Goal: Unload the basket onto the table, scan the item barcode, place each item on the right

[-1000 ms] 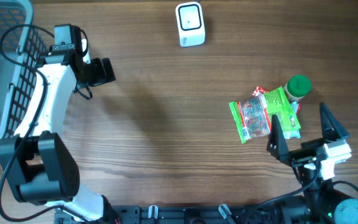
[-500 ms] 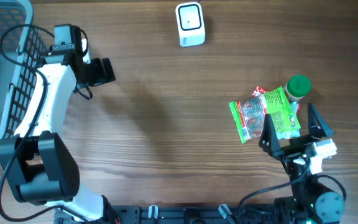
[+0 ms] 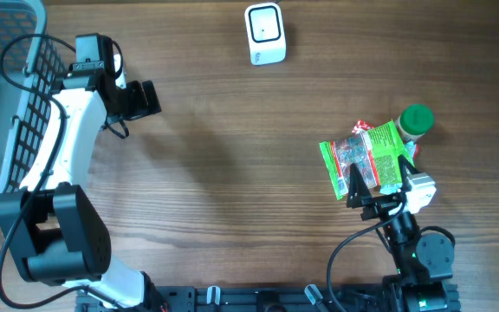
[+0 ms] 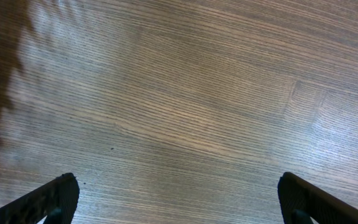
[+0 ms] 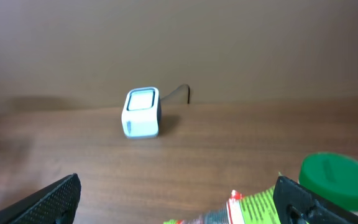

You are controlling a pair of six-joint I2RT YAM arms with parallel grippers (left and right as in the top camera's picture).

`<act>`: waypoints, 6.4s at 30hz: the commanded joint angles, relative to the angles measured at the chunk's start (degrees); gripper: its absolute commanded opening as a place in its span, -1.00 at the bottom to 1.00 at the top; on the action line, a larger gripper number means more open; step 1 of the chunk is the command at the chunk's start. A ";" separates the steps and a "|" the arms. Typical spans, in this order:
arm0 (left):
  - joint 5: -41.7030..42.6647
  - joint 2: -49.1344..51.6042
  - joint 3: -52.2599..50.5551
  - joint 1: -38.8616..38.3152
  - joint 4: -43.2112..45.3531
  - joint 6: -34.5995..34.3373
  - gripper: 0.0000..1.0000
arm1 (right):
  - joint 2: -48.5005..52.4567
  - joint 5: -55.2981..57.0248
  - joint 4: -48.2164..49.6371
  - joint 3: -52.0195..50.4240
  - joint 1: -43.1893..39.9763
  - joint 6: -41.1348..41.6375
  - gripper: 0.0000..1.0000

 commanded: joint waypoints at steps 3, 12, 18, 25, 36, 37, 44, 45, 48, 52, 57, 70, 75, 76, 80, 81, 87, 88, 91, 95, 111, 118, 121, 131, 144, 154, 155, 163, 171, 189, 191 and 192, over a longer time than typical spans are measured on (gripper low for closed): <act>-0.26 -0.24 0.48 0.15 0.04 0.09 1.00 | -0.70 -0.79 0.72 -0.07 -0.35 -8.02 0.99; -0.26 -0.24 0.48 0.15 0.07 0.09 1.00 | -0.70 -0.79 0.50 -0.07 -3.58 -7.04 0.99; -0.26 -0.24 0.48 0.15 0.07 0.09 1.00 | -0.70 -0.79 0.50 -0.07 -4.24 -7.06 1.00; -0.26 -0.24 0.48 0.15 0.07 0.09 1.00 | -0.68 -0.79 0.48 -0.07 -4.24 -7.04 0.97; -0.26 -0.24 0.48 0.15 0.07 0.09 1.00 | -0.68 -0.79 0.44 -0.04 -4.24 -7.04 0.99; -0.26 -0.24 0.48 0.15 0.07 0.09 1.00 | -0.68 -0.79 0.44 -0.04 -4.24 -7.02 0.99; -0.26 -0.24 0.48 0.15 0.04 0.09 1.00 | -0.68 -0.79 0.44 -0.04 -4.24 -7.06 0.99; -0.26 -0.24 0.48 0.15 0.04 0.09 1.00 | -0.68 -0.79 0.44 -0.04 -4.24 -7.04 0.99; -0.28 -0.02 0.48 0.22 0.04 0.09 1.00 | -0.68 -0.79 0.44 -0.04 -4.24 -7.04 1.00; -0.28 -0.46 0.48 0.22 0.04 0.09 1.00 | -0.68 -0.79 0.44 -0.04 -4.24 -7.02 1.00; -0.28 -2.38 0.48 0.22 0.02 0.09 1.00 | -0.68 -0.79 0.44 -0.04 -4.24 -7.04 0.99; -0.28 -25.73 0.48 0.22 0.00 0.09 1.00 | -0.61 -0.79 0.42 -0.04 -4.24 -7.06 0.99; -0.28 -40.19 0.48 0.22 -0.02 0.09 1.00 | -0.61 -0.79 0.42 -0.04 -4.24 -7.04 0.99; -0.28 -42.84 0.48 0.22 0.00 0.09 1.00 | -0.61 -0.79 0.42 -0.04 -4.24 -7.06 0.99; -0.28 -54.45 0.48 0.22 -0.02 0.09 1.00 | -0.61 -0.79 0.42 -0.04 -4.24 -7.04 0.98; -0.28 -55.98 0.48 0.22 -0.02 0.09 1.00 | -0.61 -0.79 0.42 -0.04 -4.24 -7.04 0.99; -0.28 -65.05 0.50 0.22 -0.04 0.09 1.00 | -0.61 -0.76 0.42 -0.04 -4.24 -7.04 0.99; -0.28 -65.64 0.48 0.22 -0.07 0.09 1.00 | -0.61 -0.79 0.42 -0.04 -4.24 -7.06 1.00; -0.28 -68.67 -0.13 0.22 -0.04 0.09 1.00 | -0.61 -0.79 0.42 -0.04 -4.24 -7.06 1.00; -0.28 -74.38 -3.87 0.22 -0.07 0.09 1.00 | -0.61 -0.79 0.42 -0.04 -4.24 -7.04 1.00; -0.48 -100.83 -36.37 0.26 2.64 0.07 1.00 | -0.61 -0.79 0.42 -0.04 -4.24 -7.04 0.99; 1.81 -100.94 -45.53 0.22 32.24 0.07 1.00 | -0.61 -0.79 0.42 -0.04 -4.24 -7.04 0.99; 4.85 -100.94 -52.04 0.22 51.19 0.07 1.00 | -0.61 -0.79 0.42 -0.04 -4.24 -7.04 0.99; 7.65 -100.96 -69.20 0.22 68.83 0.04 1.00 | -0.61 -0.79 0.42 -0.04 -4.24 -7.02 0.99; 4.13 -100.98 -77.33 0.22 63.71 -0.15 1.00 | -0.61 -0.76 0.42 -0.04 -4.24 -7.04 0.99; 3.37 -100.98 -78.68 0.22 51.08 -0.15 1.00 | -0.61 -0.79 0.42 -0.04 -4.24 -7.04 0.99; 3.37 -100.98 -78.68 0.22 50.25 -0.13 1.00 | -0.61 -0.79 0.42 -0.04 -4.24 -7.04 0.99; 1.51 -100.98 -78.68 0.22 44.35 1.66 1.00 | -0.61 -0.79 0.42 -0.04 -4.24 -7.04 0.99; 0.13 -100.98 -78.68 0.22 44.33 1.77 1.00 | -0.61 -0.79 0.42 -0.04 -4.24 -7.04 0.99; 0.13 -100.98 -78.68 -0.33 44.30 1.77 1.00 | -0.46 -0.79 0.42 -0.04 -4.24 -7.04 1.00; 0.13 -100.98 -78.68 -0.33 44.30 1.77 1.00 | -0.46 -0.79 0.42 -0.04 -4.24 -7.06 0.99; 0.13 -100.98 -78.68 -0.33 44.30 1.77 1.00 | -0.46 -0.79 0.42 -0.04 -4.24 -7.04 0.99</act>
